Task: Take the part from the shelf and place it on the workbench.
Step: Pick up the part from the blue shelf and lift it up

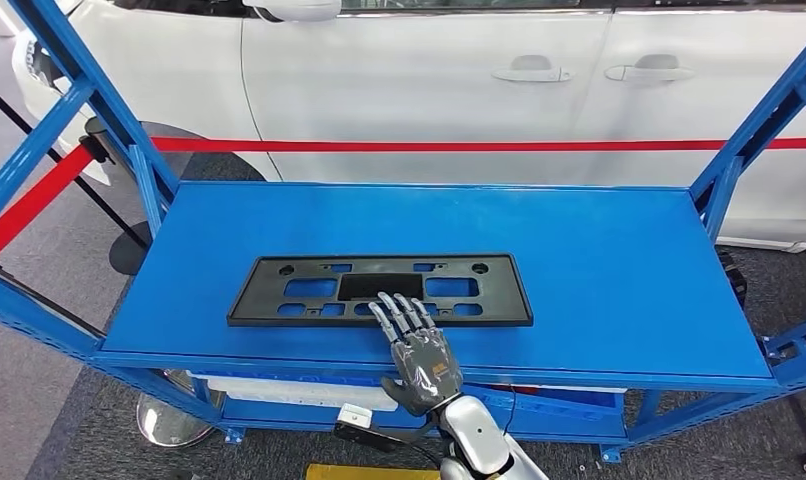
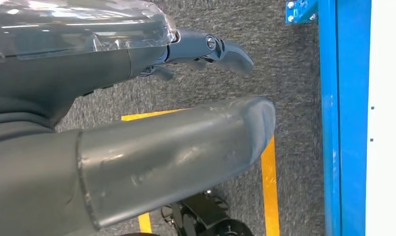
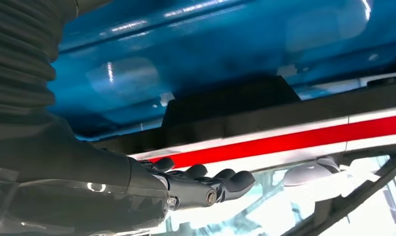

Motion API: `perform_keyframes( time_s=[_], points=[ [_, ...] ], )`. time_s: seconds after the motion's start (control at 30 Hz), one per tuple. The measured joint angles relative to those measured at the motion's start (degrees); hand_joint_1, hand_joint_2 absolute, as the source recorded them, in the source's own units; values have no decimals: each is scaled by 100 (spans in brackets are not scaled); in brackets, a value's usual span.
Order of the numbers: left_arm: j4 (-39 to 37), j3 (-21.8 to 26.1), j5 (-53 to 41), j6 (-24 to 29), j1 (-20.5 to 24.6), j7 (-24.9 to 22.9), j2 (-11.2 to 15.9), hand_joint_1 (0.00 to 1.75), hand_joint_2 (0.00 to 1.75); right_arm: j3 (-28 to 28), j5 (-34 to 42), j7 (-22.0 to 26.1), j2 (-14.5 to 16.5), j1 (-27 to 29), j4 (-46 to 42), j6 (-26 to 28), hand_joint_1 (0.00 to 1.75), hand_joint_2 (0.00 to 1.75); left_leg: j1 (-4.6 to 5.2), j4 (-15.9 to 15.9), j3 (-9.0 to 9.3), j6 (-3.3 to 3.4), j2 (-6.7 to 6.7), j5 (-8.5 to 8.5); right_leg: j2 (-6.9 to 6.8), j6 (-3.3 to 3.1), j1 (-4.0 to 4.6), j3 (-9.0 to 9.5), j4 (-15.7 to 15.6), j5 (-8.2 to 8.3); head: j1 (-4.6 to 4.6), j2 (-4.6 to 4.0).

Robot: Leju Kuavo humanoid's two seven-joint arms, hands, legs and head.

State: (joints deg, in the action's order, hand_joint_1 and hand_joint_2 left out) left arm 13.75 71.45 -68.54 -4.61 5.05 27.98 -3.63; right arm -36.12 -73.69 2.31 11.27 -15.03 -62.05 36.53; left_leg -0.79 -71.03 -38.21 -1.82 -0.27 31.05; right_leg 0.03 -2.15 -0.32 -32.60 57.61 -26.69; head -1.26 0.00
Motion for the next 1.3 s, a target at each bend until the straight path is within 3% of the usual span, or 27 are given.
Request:
perform_keyframes(
  time_s=[0.07,0.13,0.27,0.33,0.4,0.43,0.47,0.5,0.57,0.63,0.73,0.8,0.9,0.93,0.97,1.0,1.1,1.17,1.23,1.3],
  points=[
    [0,1,-1,-4,9,0,2,0,0,27,135,55,50,-37,-26,-23,0,175,7,784,369,35,2,-395,10,23,9,20,12,-19,-1,0],
    [0,1,-2,-5,23,1,3,0,0,41,248,91,86,-70,-76,-66,0,175,30,1245,578,93,-1,-514,15,68,29,7,29,-28,4,0],
    [0,1,-3,-6,3,-9,1,0,0,52,557,170,100,-84,-284,-178,0,175,25,1347,591,233,-1,-528,11,184,29,-47,115,-90,19,0],
    [0,1,-7,-7,7,-13,0,0,0,55,657,196,102,-89,-402,-211,0,175,6,1382,602,298,7,-553,11,233,21,-252,570,-375,40,0],
    [0,2,-9,-7,7,-19,0,0,0,57,777,236,98,-68,-485,-257,0,175,15,1382,595,321,10,-552,11,256,11,-619,1319,-713,58,0],
    [0,2,-9,-7,4,-23,0,0,0,57,835,255,94,-50,-522,-281,0,175,19,1378,593,324,10,-550,10,259,8,-751,1574,-771,60,0],
    [0,2,-9,-7,1,-28,-1,0,0,58,882,268,91,-37,-562,-297,0,175,21,1372,593,326,9,-547,10,255,8,-787,1625,-716,60,0],
    [0,1,-9,-7,-1,-32,-2,0,0,58,909,274,88,-30,-605,-308,0,175,23,1364,596,326,5,-542,10,242,9,-713,1456,-560,61,0],
    [0,0,-11,-7,0,-35,-10,0,0,58,930,276,86,-34,-696,-316,0,175,31,1343,605,312,-3,-524,11,181,21,-348,705,-176,64,0],
    [-1,1,-15,-8,1,-35,-20,0,0,60,929,274,86,-36,-779,-329,0,175,49,1318,595,268,-9,-502,10,135,42,-96,163,-10,62,0],
    [-2,-1,-43,-8,2,-34,-27,0,0,60,791,221,82,-41,-837,-405,0,175,45,1318,584,169,-6,-490,19,88,49,-59,40,6,63,0],
    [-2,-5,-80,-7,6,-28,-32,0,0,60,605,140,80,-76,-843,-474,0,175,29,1141,518,106,-2,-350,12,28,20,-36,-11,36,48,-1],
    [-2,-9,-109,-2,7,-20,-32,0,0,60,350,4,77,-150,-787,-570,0,175,2,130,65,26,0,168,-4,-14,8,-31,-29,48,7,0],
    [-3,-9,-110,-1,3,-20,-31,0,0,60,299,-25,75,-161,-755,-590,0,175,-4,-178,-82,8,1,268,-6,-15,10,-31,-26,46,5,0],
    [-3,-10,-110,0,-1,-20,-31,0,0,60,273,-41,72,-165,-725,-600,0,175,-6,-291,-143,-2,1,251,-6,-14,10,-30,-23,43,5,0],
    [-4,-10,-111,0,-3,-20,-31,0,0,60,250,-54,70,-171,-698,-608,0,175,-9,-183,-98,-5,2,125,-4,-11,10,-25,-19,38,4,0],
    [-4,-11,-122,2,7,-17,-29,0,0,60,141,-117,69,-228,-634,-610,0,175,-5,950,422,39,7,-432,8,30,21,-11,10,10,3,-1],
    [-4,-14,-128,2,18,-15,-30,0,0,60,66,-158,68,-278,-591,-612,0,175,18,1304,571,98,1,-512,14,78,41,-33,24,8,7,-1],
    [-4,-15,-136,2,17,-15,-31,0,0,60,23,-183,68,-308,-552,-611,0,175,20,1320,564,164,-9,-523,14,135,51,-48,23,13,13,0],
    [-4,-21,-162,2,21,-15,-33,0,0,60,-66,-226,68,-350,-508,-609,0,175,-5,1356,572,237,-5,-554,13,194,46,-97,150,-92,22,0]
  ],
)
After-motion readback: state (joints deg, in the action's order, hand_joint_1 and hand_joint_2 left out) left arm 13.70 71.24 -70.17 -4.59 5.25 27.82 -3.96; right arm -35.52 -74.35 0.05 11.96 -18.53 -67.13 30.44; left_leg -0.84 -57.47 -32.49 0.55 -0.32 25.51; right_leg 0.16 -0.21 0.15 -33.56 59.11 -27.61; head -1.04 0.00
